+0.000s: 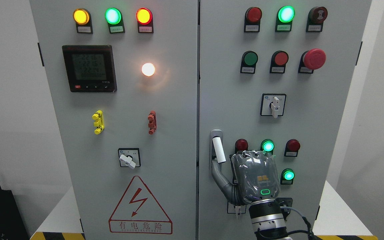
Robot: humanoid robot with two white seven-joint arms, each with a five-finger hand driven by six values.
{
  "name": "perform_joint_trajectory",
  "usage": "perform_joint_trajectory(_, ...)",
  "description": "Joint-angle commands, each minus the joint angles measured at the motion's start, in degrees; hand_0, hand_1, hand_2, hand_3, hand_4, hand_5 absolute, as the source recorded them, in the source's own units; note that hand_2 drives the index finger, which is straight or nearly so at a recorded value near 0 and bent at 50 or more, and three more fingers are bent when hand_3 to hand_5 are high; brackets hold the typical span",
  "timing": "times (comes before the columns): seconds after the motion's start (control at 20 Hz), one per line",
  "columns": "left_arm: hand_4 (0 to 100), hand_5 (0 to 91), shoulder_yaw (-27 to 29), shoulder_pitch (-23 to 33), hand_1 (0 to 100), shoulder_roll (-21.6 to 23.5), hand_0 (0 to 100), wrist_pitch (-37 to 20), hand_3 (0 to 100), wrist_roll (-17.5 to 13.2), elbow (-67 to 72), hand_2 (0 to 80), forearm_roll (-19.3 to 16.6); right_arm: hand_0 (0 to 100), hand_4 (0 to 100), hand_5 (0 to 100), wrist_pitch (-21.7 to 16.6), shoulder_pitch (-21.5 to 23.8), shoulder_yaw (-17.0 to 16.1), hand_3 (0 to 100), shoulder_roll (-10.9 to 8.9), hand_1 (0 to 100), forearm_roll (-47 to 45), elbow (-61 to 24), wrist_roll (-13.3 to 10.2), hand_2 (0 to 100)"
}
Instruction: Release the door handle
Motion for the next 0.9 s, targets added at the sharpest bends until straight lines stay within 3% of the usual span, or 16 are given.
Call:
perform_joint_trajectory(0.0, 0, 0.0, 0.1, -0.2, 39, 0.0, 12, 0.0, 0, 0.0, 0.5, 0.0, 0.0, 54, 100, 96, 0.0, 0.3, 0.0, 100, 0.0, 6, -0.1, -0.1, -0.1, 100)
perform_joint_trajectory(0.85, 0, 0.0, 0.1, -0.2, 39, 0.0, 12, 0.0, 0, 0.0, 0.5, 0.0, -0.1, 54, 100, 96, 0.1, 0.4, -0.1, 100, -0.09, 7, -0.2, -0.2, -0.2, 100)
